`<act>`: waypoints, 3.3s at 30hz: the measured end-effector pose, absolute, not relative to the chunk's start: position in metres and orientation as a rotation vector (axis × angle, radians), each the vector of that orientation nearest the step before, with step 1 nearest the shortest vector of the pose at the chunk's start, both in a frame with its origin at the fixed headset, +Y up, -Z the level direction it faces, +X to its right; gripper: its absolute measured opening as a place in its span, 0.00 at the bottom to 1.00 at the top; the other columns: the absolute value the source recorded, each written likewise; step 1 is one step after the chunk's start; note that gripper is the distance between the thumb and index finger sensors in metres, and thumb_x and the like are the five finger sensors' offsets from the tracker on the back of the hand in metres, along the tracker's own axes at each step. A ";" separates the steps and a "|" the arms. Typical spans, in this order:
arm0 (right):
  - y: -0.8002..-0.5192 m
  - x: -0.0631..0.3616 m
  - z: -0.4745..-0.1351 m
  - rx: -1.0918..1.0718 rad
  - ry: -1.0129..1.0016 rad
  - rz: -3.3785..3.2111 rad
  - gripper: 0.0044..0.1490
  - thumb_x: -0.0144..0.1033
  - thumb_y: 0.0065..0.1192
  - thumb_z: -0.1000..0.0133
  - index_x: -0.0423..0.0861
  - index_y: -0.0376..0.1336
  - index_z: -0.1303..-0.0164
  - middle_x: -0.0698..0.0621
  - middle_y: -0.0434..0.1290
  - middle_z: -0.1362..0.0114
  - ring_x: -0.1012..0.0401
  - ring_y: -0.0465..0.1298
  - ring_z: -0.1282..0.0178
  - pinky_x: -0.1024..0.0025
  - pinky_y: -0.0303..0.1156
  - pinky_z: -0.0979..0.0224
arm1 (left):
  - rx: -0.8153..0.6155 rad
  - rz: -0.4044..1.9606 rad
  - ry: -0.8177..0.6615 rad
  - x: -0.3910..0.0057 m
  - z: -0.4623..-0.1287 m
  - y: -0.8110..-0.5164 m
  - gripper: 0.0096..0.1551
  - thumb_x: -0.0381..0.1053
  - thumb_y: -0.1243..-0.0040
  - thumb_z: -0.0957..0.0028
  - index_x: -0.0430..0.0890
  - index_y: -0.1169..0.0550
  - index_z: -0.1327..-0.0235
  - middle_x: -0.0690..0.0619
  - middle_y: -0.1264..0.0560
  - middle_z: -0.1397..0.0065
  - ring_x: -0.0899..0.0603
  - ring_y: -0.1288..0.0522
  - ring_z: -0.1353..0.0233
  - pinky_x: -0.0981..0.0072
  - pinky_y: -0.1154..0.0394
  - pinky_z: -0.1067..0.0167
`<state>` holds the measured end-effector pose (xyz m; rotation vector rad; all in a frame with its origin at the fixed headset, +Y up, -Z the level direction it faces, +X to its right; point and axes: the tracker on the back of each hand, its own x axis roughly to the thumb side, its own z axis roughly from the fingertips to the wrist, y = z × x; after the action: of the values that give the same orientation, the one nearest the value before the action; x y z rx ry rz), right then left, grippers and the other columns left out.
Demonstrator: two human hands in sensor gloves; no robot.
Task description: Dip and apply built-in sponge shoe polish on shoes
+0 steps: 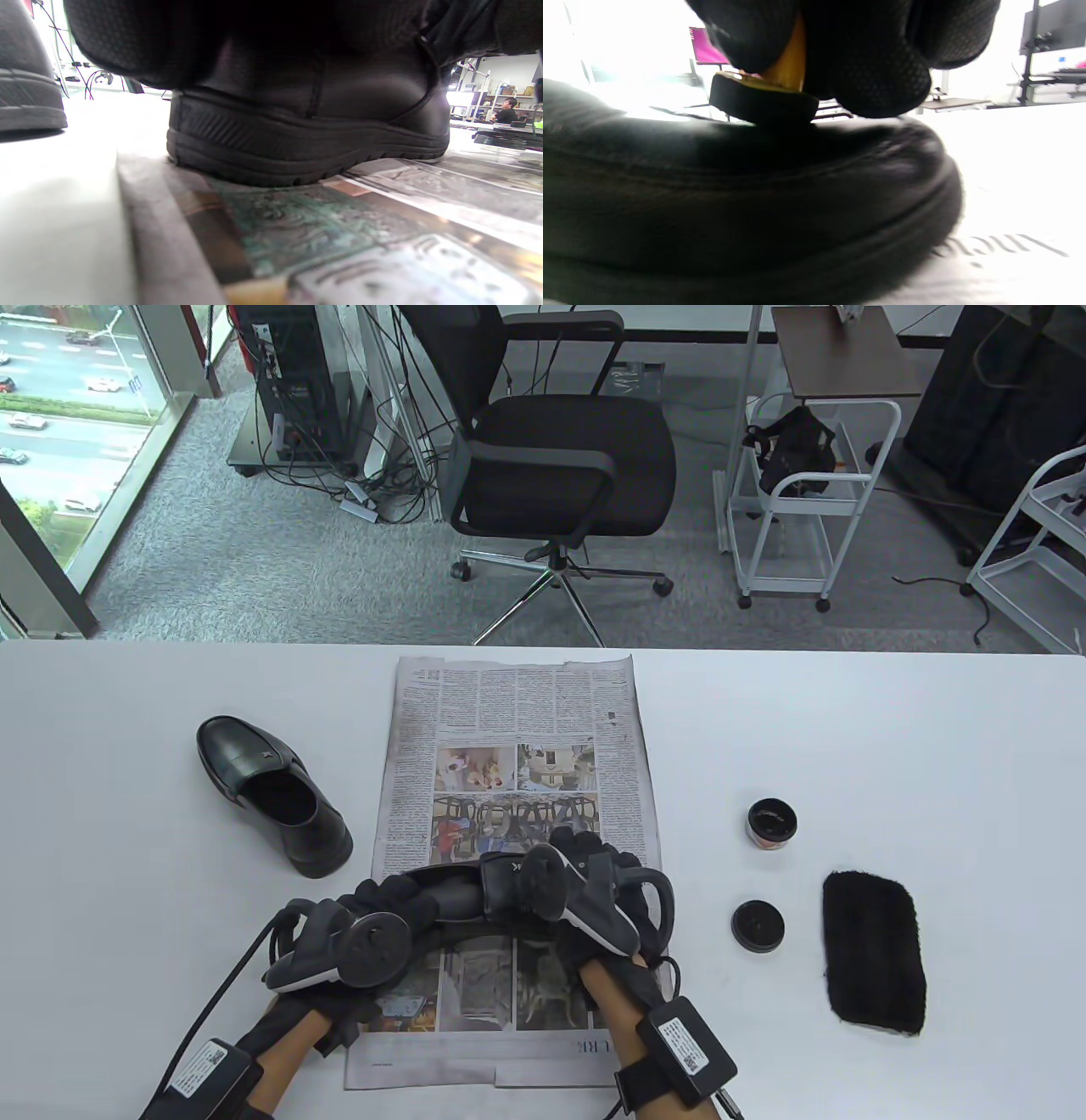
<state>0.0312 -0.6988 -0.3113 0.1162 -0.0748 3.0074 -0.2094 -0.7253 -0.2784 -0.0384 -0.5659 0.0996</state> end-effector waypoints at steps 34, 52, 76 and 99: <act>-0.699 0.020 -0.309 0.086 -0.106 3.042 0.29 0.38 0.64 0.50 0.43 0.67 0.39 0.41 0.78 0.44 0.52 0.81 0.56 0.42 0.73 0.36 | -0.039 0.105 -0.565 -0.210 -0.278 -0.725 0.24 0.60 0.50 0.37 0.50 0.28 0.35 0.49 0.36 0.29 0.28 0.27 0.38 0.35 0.28 0.40; -0.690 0.013 -0.289 0.197 0.042 2.904 0.29 0.44 0.65 0.50 0.41 0.69 0.43 0.42 0.80 0.51 0.56 0.82 0.63 0.46 0.77 0.40 | -0.036 0.106 -0.564 -0.210 -0.278 -0.725 0.24 0.60 0.50 0.37 0.50 0.29 0.35 0.49 0.36 0.29 0.28 0.27 0.39 0.35 0.28 0.40; -0.696 0.037 -0.302 0.078 -0.064 3.083 0.29 0.41 0.63 0.51 0.44 0.67 0.40 0.43 0.78 0.46 0.53 0.81 0.58 0.43 0.73 0.35 | -0.059 0.111 -0.557 -0.208 -0.279 -0.726 0.24 0.60 0.50 0.37 0.50 0.29 0.34 0.49 0.37 0.28 0.27 0.28 0.38 0.34 0.29 0.39; -0.696 0.004 -0.293 0.374 -0.183 2.826 0.31 0.40 0.62 0.50 0.44 0.64 0.36 0.42 0.76 0.43 0.50 0.80 0.54 0.39 0.70 0.34 | -0.062 0.115 -0.556 -0.209 -0.279 -0.726 0.24 0.60 0.51 0.37 0.50 0.29 0.34 0.49 0.37 0.28 0.27 0.29 0.38 0.33 0.30 0.39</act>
<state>0.0041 -0.6962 -0.2931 0.3741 -0.1833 2.8256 -0.2087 -0.7260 -0.2791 -0.0622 -0.5556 0.1152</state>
